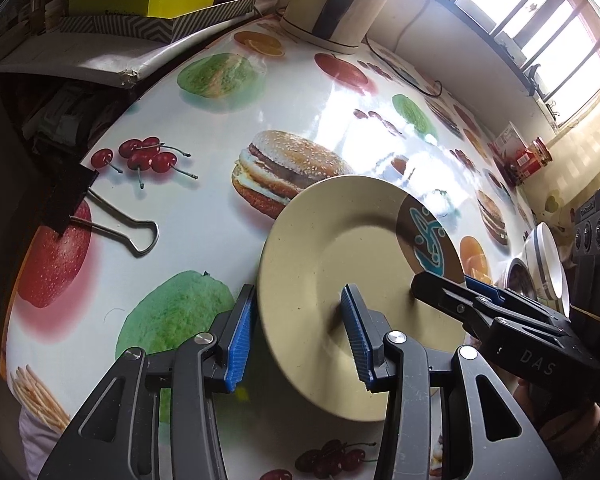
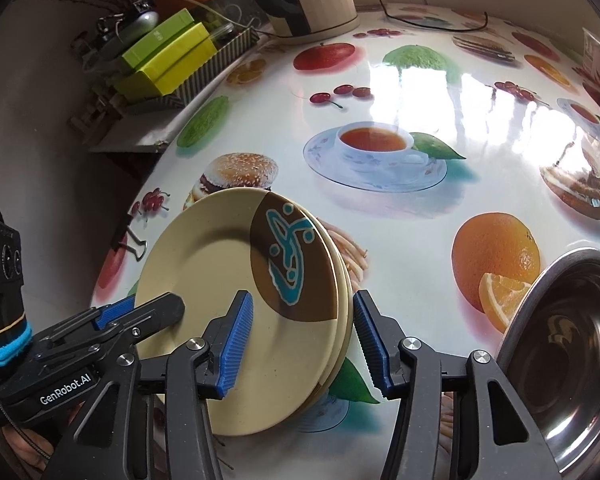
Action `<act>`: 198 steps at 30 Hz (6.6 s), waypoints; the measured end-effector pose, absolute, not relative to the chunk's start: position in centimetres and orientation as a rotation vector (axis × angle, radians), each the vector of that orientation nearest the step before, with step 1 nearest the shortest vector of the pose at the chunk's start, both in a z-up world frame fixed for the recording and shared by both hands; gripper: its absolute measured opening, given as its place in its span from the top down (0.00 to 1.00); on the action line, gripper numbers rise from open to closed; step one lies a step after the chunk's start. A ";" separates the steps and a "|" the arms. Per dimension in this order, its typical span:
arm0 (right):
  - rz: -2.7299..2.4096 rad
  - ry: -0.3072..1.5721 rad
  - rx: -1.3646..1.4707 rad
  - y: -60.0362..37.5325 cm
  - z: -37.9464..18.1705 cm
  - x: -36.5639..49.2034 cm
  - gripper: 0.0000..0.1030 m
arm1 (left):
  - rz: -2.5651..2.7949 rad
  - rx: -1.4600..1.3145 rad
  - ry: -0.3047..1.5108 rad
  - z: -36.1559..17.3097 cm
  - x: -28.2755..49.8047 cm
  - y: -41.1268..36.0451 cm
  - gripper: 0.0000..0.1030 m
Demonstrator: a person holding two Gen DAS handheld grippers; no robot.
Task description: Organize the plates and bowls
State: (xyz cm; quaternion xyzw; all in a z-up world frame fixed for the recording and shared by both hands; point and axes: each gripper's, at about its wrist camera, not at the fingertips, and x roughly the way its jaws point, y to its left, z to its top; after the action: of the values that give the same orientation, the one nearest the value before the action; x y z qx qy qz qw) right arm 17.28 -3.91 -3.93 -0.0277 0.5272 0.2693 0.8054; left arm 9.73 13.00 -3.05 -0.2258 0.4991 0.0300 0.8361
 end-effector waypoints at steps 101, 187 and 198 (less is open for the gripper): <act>0.073 0.814 0.129 -25.4 2.4 9.3 0.41 | -0.299 -0.216 1.057 -0.2 14.9 -4.9 0.55; 0.000 0.772 0.149 -30.9 5.4 12.9 0.58 | -0.431 -0.082 0.988 3.4 21.1 -12.9 0.55; -0.005 0.818 0.123 -30.1 4.4 16.6 0.58 | -0.432 -0.065 1.028 1.8 23.5 -14.2 0.56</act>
State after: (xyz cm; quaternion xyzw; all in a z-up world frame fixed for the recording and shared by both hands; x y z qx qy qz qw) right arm 16.63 -30.15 4.42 0.0599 0.3974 -0.0026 0.9157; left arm 23.45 -14.16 1.79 -0.0309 0.4878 -0.2051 0.8480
